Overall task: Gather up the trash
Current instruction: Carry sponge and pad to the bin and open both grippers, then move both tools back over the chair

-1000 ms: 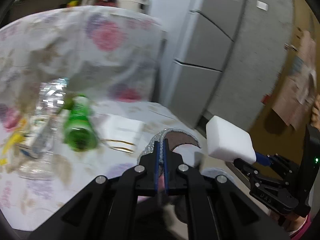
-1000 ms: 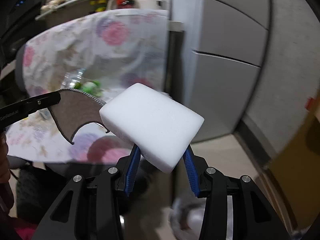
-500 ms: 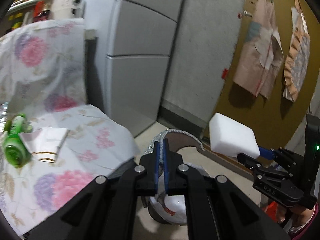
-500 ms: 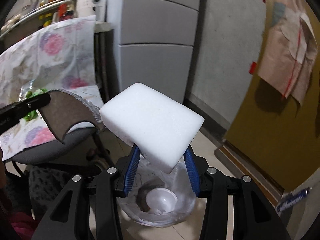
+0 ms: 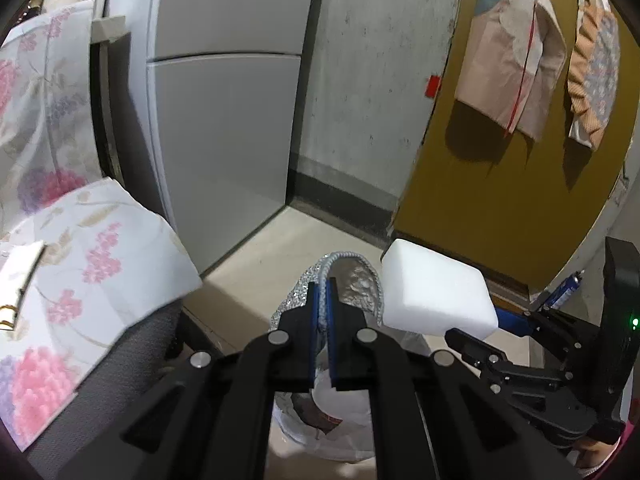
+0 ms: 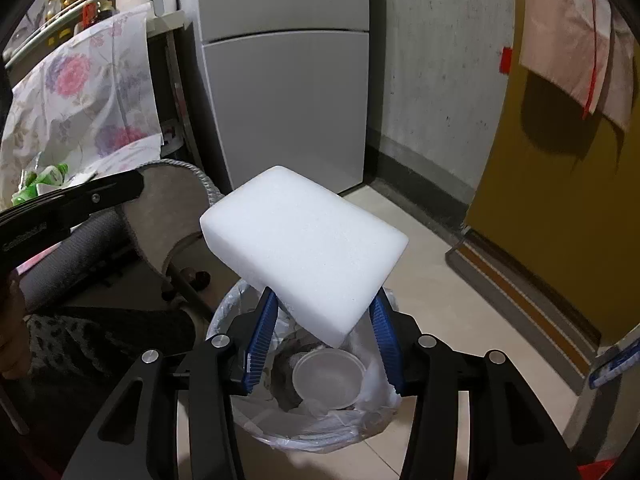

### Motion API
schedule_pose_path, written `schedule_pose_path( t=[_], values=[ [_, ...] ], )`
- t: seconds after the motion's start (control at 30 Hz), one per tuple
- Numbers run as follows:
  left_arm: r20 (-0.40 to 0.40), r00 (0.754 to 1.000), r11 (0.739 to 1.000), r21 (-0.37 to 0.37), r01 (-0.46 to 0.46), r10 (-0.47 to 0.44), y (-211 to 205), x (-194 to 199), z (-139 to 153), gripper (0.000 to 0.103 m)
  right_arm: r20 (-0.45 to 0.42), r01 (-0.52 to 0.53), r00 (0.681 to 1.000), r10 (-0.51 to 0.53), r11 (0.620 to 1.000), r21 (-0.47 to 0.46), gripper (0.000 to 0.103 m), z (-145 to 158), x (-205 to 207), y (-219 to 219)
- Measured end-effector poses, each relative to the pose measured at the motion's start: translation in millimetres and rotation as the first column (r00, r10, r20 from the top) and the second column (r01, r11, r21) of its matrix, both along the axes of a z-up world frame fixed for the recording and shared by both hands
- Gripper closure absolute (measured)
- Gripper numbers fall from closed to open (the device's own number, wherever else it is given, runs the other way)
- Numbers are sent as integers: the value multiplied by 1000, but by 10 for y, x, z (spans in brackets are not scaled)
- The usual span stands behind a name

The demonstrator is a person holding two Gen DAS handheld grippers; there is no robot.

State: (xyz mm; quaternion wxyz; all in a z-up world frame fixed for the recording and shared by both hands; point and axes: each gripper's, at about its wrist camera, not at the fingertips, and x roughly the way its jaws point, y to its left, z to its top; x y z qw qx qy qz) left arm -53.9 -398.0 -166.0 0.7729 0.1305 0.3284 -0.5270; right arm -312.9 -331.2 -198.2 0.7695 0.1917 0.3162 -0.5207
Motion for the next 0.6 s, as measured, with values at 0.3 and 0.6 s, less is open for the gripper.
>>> schedule_pose_path(
  t=[0.3, 0.6],
  values=[
    [-33, 999, 999, 37, 27, -26, -94, 20, -168, 62, 6, 50, 999, -50, 998, 44, 42, -133, -119, -119],
    [-32, 995, 995, 15, -97, 97, 382, 264, 64, 62, 98, 73, 993, -67, 996, -53, 44, 381, -112, 16]
  ],
)
